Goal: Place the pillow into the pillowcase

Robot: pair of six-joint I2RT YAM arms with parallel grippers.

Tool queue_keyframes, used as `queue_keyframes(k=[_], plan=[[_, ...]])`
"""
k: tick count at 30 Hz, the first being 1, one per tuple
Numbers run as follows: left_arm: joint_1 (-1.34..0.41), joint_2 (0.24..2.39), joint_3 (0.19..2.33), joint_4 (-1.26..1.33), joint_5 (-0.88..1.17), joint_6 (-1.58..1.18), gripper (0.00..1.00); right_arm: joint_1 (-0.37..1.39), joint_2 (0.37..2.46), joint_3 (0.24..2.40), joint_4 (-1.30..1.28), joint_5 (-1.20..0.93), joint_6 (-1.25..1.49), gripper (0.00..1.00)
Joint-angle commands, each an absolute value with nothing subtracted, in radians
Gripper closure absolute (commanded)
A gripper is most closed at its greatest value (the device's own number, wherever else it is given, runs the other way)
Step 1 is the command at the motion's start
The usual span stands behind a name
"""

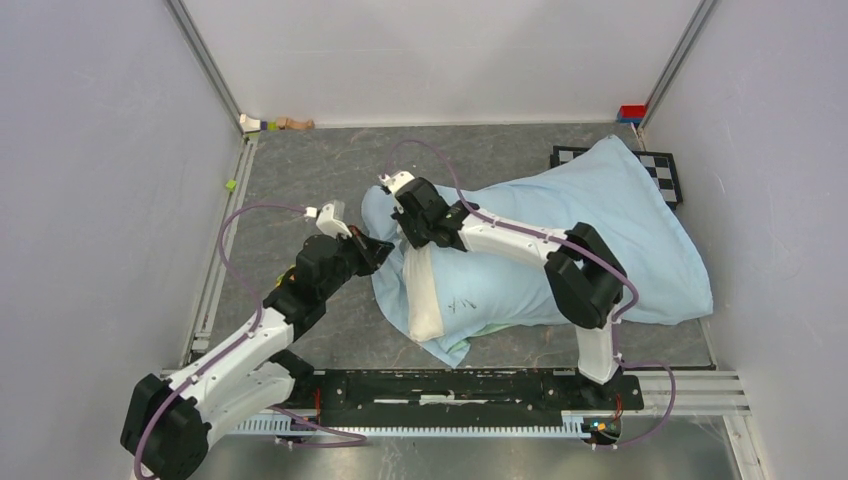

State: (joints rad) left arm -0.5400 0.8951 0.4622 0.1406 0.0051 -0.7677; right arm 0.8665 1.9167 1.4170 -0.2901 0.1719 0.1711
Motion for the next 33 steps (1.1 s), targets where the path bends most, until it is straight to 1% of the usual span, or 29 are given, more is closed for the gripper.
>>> queue_keyframes(k=[1,7,8,12,14,18,21,27,29,31,33], plan=[[-0.554,0.764,0.498,0.238,0.002,-0.751,0.98,0.821,2.044,1.556,-0.446,0.339,0.164,1.0],[-0.555,0.731,0.501,0.184,0.003,-0.777,0.98,0.805,2.036,1.566,-0.395,0.399,0.176,1.0],[-0.555,0.722,0.496,0.172,-0.023,-0.785,0.98,0.804,2.033,1.567,-0.391,0.409,0.175,1.0],[-0.555,0.706,0.485,0.091,-0.092,-0.801,0.98,0.806,1.977,1.52,-0.343,0.363,0.155,0.99],[-0.555,0.708,0.49,0.06,-0.133,-0.812,0.98,0.812,1.905,1.442,-0.273,0.299,0.15,0.92],[-0.554,0.758,0.52,0.021,-0.156,-0.818,0.98,0.854,1.717,1.301,-0.13,0.209,0.132,0.74],[-0.554,0.785,0.531,0.024,-0.16,-0.819,0.98,0.869,1.641,1.28,-0.094,0.157,0.136,0.65],[-0.554,0.799,0.551,0.018,-0.175,-0.812,0.98,0.893,1.622,1.323,-0.103,0.153,0.139,0.52],[-0.554,0.799,0.557,0.015,-0.175,-0.81,0.98,0.894,1.643,1.338,-0.115,0.162,0.138,0.52],[-0.554,0.801,0.565,0.014,-0.178,-0.807,0.98,0.895,1.67,1.347,-0.124,0.154,0.137,0.6],[-0.555,0.81,0.579,0.014,-0.178,-0.8,0.98,0.898,1.692,1.336,-0.119,0.158,0.14,0.61]])
